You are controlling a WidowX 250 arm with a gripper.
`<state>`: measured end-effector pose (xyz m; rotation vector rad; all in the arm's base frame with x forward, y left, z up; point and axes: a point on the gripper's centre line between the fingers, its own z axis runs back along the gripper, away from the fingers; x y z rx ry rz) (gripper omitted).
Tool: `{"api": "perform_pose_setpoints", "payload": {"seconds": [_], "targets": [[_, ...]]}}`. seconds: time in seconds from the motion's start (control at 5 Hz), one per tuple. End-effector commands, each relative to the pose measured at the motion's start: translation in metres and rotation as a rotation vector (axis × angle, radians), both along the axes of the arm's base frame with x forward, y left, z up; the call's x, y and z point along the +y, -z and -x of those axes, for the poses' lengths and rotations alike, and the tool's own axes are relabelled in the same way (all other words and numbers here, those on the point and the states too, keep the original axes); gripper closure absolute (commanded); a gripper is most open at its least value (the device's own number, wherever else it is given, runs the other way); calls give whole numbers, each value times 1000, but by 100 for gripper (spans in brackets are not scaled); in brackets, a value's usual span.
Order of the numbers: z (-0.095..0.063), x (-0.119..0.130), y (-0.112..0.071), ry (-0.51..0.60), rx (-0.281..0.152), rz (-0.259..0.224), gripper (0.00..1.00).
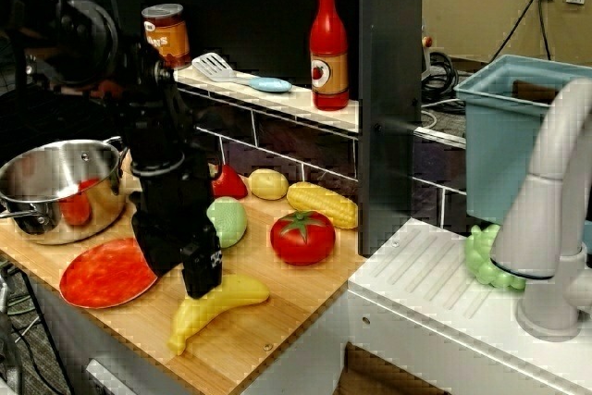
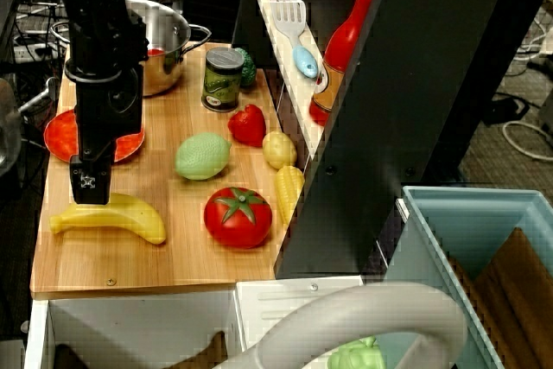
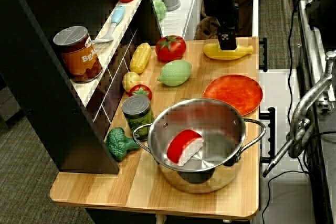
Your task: Put banana on plate
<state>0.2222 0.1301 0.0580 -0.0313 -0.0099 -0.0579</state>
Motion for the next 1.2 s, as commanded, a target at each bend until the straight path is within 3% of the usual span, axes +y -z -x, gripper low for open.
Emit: {"api": "perform_pose_setpoints", "payload": {"seconds": [0.0, 1.0], "targets": [[-2, 1, -2, 76, -92, -13, 0], [-8, 8, 29, 18, -136, -29, 0]]}}
